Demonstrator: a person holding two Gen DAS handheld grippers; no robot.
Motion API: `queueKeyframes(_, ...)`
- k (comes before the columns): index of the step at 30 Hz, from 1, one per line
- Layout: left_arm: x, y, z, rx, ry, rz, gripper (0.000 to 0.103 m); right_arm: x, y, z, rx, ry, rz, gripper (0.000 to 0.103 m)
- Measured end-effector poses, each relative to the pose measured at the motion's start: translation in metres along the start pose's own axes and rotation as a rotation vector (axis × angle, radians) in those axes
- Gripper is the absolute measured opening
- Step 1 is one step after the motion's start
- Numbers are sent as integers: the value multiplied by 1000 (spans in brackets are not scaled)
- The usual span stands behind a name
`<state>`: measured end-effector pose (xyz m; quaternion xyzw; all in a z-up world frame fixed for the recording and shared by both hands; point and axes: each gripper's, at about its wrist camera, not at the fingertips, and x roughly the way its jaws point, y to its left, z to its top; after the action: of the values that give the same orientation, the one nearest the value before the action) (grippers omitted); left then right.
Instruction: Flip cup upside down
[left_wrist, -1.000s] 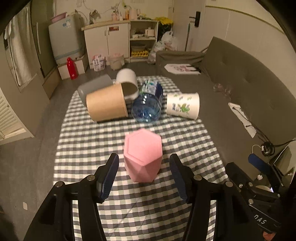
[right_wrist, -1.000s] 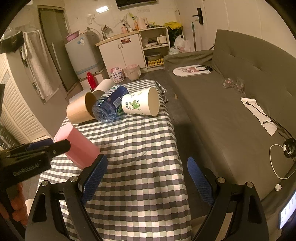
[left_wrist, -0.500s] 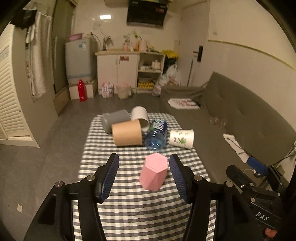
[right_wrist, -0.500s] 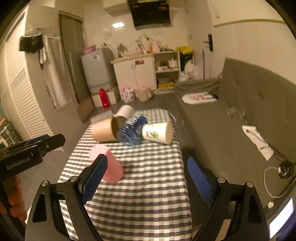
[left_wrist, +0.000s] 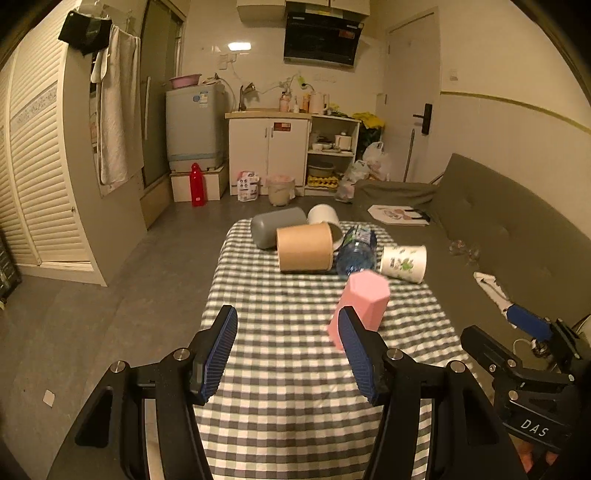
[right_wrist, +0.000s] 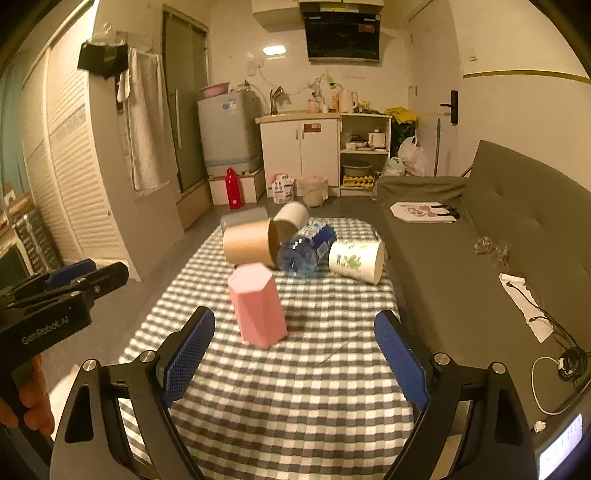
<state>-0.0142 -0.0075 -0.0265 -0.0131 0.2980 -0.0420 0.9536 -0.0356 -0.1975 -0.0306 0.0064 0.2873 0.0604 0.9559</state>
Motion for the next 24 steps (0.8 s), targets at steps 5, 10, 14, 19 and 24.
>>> queueKeyframes(5,9,-4,-20,11,11,-10,60,10,5,-14,-12,23,3,88)
queueKeyframes(10,12,-3,-29,9,-8,0,80,16,4,-17,-7,26,-6,88)
queueKeyframes(14,13,2,-29,-24,-9,5,92,20,1,-19,12,37,-14,89)
queueKeyframes(19,14,3,-30,-19,-5,27,97,23,-2,-19,30,36,-28,103)
queueKeyframes(24,14,6,-32,-28,1,32,98,24,-5,-18,42,36,-41,103)
